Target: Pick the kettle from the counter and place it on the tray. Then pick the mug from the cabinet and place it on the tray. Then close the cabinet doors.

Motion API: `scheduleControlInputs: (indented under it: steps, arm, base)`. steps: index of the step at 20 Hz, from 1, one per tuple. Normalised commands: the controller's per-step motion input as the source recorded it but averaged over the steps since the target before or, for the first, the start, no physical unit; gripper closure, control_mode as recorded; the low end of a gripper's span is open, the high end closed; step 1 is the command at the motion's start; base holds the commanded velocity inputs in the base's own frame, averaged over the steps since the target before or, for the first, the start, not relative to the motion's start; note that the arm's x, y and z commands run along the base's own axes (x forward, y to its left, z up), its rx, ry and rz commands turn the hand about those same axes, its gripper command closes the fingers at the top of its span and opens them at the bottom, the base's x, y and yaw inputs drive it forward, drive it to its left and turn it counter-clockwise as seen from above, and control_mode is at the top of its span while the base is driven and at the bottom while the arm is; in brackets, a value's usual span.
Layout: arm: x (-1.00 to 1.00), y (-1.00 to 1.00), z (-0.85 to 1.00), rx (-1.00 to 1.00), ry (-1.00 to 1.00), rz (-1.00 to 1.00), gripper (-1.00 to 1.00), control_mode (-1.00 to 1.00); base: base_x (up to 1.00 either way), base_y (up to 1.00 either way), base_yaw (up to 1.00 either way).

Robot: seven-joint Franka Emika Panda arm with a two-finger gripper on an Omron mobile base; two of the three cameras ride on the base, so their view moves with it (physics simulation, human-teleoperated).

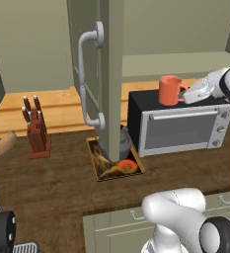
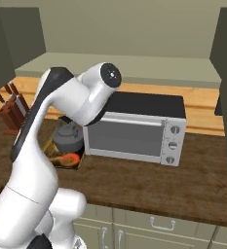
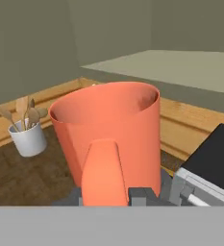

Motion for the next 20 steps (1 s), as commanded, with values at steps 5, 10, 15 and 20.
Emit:
scheduleControlInputs:
  steps: [5, 10, 15, 20]
  arm:
    - [-0.3, 0.92, -0.75, -0.03, 0.0, 0.06, 1.0, -1.0]
    - [-0.06, 0.63, -0.81, -0.01, 0.0, 0.12, 1.0, -1.0]
    - [0.0, 0.28, -0.7, 0.0, 0.0, 0.06, 1.0, -1.0]
    - [0.06, 0.04, -0.59, 0.0, 0.0, 0.02, 1.0, -1.0]
  base:
    - [0.0, 0.0, 0.0]
    - [0.0, 0.0, 0.0]
    - [0.0, 0.0, 0.0]
    - [0.0, 0.0, 0.0]
